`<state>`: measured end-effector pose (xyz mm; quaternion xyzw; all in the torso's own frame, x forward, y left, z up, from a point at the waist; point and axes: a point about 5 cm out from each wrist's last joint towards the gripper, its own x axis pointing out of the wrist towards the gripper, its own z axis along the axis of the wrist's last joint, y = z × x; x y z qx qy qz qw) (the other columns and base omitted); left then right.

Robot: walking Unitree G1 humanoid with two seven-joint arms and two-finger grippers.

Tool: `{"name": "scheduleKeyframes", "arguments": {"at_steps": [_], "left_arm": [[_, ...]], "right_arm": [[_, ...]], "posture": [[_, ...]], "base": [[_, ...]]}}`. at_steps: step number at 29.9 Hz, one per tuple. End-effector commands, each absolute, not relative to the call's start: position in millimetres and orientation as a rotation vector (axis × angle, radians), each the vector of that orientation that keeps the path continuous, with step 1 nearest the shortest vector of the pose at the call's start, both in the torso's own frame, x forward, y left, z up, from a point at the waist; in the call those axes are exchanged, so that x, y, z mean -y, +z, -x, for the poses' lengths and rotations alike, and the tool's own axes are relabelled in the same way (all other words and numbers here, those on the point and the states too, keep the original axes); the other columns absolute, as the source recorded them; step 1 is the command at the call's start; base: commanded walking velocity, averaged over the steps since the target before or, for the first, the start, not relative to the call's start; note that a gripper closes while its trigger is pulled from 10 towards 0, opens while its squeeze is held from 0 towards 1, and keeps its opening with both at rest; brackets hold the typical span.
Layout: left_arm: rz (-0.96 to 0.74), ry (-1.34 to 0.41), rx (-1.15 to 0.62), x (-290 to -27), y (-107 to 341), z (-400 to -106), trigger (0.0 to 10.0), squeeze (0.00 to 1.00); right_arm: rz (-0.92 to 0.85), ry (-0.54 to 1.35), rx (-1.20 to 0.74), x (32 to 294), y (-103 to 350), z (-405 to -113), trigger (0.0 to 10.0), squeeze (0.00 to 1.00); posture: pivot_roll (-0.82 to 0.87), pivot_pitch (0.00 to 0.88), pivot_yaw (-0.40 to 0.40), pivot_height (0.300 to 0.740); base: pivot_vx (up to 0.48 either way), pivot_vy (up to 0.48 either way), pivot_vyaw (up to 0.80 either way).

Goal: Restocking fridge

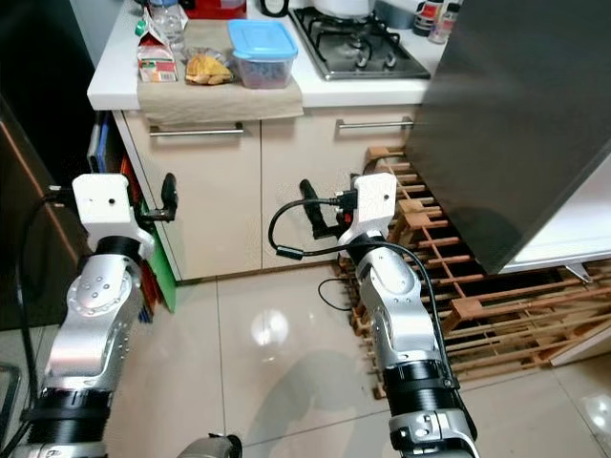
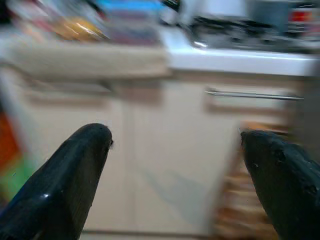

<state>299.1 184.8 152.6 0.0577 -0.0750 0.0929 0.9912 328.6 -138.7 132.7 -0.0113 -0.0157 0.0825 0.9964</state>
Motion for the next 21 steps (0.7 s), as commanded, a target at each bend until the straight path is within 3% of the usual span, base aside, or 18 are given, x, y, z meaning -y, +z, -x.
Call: {"name": "scheduleKeyframes", "arguments": {"at_steps": [1, 9, 21], "left_arm": [[-0.102, 0.226, 0.122, -190, 148, -298, 10.0, 0.00], [-0.084, 0.208, 0.144, -179, 152, -303, 10.0, 0.00], [-0.078, 0.160, 0.155, -174, 156, -306, 10.0, 0.00]], "right_arm": [[0.075, 0.117, 0.006, 145, 128, -328, 10.0, 0.06], [0.117, 0.060, -0.025, 151, 122, -332, 10.0, 0.15], [0.007, 0.177, 0.057, 137, 126, -323, 10.0, 0.16]], "posture": [[-0.06, 0.028, -0.046, 0.740], [-0.06, 0.011, -0.044, 0.740], [-0.05, 0.000, -0.035, 0.740]], "base": [[0.000, 0.000, 0.44], [0.000, 0.000, 0.45], [0.000, 0.000, 0.43]]}}
